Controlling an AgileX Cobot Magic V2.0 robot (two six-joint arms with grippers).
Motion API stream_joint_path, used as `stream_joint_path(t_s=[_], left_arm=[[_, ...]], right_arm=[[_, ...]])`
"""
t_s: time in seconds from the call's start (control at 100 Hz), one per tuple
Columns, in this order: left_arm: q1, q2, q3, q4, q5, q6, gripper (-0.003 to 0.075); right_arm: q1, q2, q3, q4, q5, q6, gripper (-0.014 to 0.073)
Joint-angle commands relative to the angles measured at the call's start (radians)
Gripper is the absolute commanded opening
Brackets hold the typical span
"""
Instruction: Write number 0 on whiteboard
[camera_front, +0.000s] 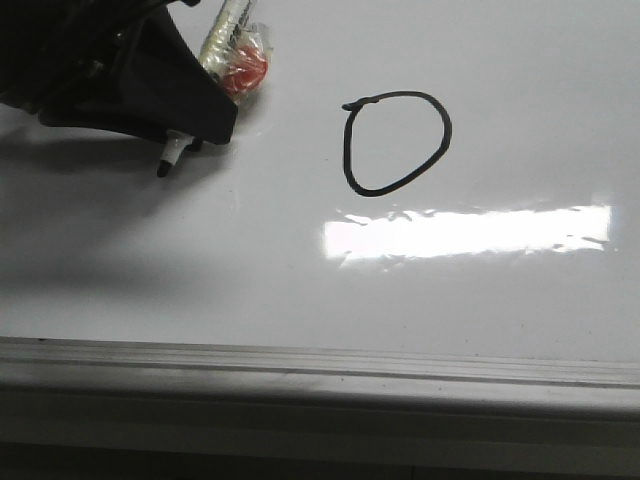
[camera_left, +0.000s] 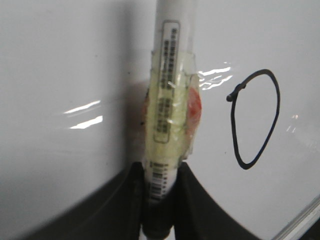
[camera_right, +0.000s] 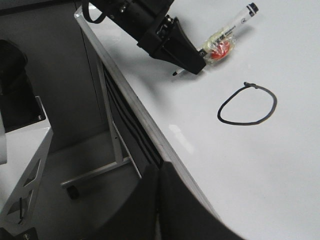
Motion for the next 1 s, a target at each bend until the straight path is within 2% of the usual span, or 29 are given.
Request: stream_joint_path(t_s=[0.0,0.34,0.57,0.72,0.99], left_arm=[[0.003,-0.012,-0.027,-0.017,-0.066,-0.008,0.0022],[0.003,-0.009,-0.027,-0.035,-0.066,-0.010,0.0265],[0.003,-0.009,-0.027,-0.037,-0.064,-0.010,0.0375],[0.003,-0.032,-0.027,-0.042,-0.039,-0.010,0.0489],[0.003,-0.230,-0.029,0.012,0.020,-0.010,0.0503]], right_arm=[[-0.007,0.008,-0.025,0.039,-0.072,-0.001,-0.0057],[-0.007,0.008,-0.025,0.055,-0.072,-0.001,-0.0057],[-0.007,0.008,-0.025,0.059,-0.072,-0.001,-0.0057],[-0.007,0.008,-0.025,0.059,-0.072,-0.001,-0.0057],[-0.007,0.008,-0.025,0.059,-0.108,-0.001,-0.0057]])
